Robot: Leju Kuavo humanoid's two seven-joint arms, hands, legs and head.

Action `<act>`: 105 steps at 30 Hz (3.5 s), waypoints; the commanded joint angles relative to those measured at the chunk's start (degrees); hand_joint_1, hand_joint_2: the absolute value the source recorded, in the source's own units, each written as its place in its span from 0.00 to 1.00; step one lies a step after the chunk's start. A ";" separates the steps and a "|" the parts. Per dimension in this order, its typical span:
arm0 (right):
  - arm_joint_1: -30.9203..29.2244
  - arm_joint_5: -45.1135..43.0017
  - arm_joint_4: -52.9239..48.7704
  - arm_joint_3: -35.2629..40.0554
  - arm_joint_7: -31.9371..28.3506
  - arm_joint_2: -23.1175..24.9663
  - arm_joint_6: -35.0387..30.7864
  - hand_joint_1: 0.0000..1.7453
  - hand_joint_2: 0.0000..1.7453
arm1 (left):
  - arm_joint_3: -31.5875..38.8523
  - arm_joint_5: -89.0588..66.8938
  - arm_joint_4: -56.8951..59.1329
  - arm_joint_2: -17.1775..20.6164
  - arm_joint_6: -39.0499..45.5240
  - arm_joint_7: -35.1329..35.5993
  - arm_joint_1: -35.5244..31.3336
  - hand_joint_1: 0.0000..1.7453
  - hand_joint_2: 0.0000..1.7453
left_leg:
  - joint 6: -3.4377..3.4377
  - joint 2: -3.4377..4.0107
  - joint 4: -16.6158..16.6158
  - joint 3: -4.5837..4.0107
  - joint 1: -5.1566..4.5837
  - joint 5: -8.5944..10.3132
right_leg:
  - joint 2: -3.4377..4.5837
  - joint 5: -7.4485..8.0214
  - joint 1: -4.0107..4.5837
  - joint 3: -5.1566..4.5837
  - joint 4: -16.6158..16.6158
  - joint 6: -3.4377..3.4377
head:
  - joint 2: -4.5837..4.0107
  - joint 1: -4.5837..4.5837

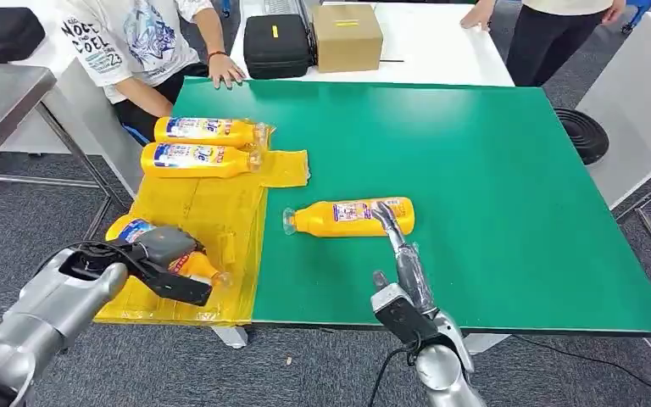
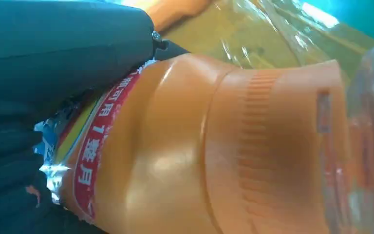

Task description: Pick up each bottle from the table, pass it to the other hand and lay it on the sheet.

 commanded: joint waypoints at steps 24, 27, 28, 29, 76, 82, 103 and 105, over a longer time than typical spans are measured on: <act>0.07 -1.15 3.00 -0.29 -0.08 -1.03 -0.85 0.00 0.00 | -14.45 8.84 7.07 0.86 -1.91 -0.16 -6.91 0.00 1.00 | -0.05 0.11 -0.01 -0.01 0.06 -0.10 | 0.03 -0.05 0.10 0.01 -0.05 -0.17 | 0.00 -0.02; 0.15 -1.29 2.84 -0.42 -0.07 -1.09 -0.88 0.00 0.00 | -14.69 9.46 6.39 1.23 -2.23 -0.42 -7.76 0.00 1.00 | -0.06 0.15 -0.01 0.02 0.08 -0.12 | 0.05 -0.05 0.12 0.04 -0.07 -0.19 | 0.00 -0.02; 0.19 -1.42 2.82 -0.46 -0.07 -1.15 -0.93 0.00 0.00 | -14.97 9.96 5.23 1.96 -2.19 -0.59 -7.95 0.00 1.00 | -0.05 0.09 0.00 -0.11 0.05 -0.06 | 0.03 -0.02 0.08 -0.10 -0.03 -0.12 | 0.00 -0.02; 0.15 -1.62 2.87 -0.48 -0.09 -1.22 -0.98 0.00 0.00 | -15.18 11.42 3.60 3.05 -2.86 -0.73 -8.11 0.00 1.00 | -0.05 0.13 0.00 -0.03 0.08 -0.10 | 0.05 -0.04 0.12 -0.02 -0.06 -0.18 | 0.00 -0.02; -39.42 22.18 46.06 -1.13 15.21 -14.93 4.00 0.00 1.00 | 26.72 38.66 -15.35 -12.73 15.62 0.12 23.48 0.00 1.00 | 0.11 0.52 0.04 -0.30 -0.11 -0.01 | 0.33 0.24 -0.07 -0.35 -0.08 -0.04 | 0.00 -0.02; -45.76 23.17 54.16 2.70 14.20 -14.72 6.47 0.00 1.00 | 27.84 36.24 -16.35 -13.99 16.46 0.94 24.31 0.00 1.00 | 0.16 0.71 0.12 -0.39 -0.12 -0.04 | 0.51 0.27 -0.07 -0.45 0.01 0.00 | 0.00 -0.02; -53.76 21.70 62.64 17.07 5.33 -5.70 21.88 0.00 1.00 | 29.63 36.01 -15.79 -14.54 16.36 0.97 23.45 0.00 1.00 | 0.12 0.41 0.07 -0.61 -0.03 0.08 | 0.30 0.27 -0.01 -0.62 0.03 0.05 | 0.00 -0.04; -53.79 21.45 62.65 17.31 5.28 -5.85 21.87 0.00 1.00 | 29.68 36.00 -16.14 -14.46 16.36 0.97 23.66 0.00 1.00 | 0.12 0.42 0.09 -0.55 -0.01 0.04 | 0.30 0.24 0.00 -0.54 0.04 0.01 | 0.00 -0.02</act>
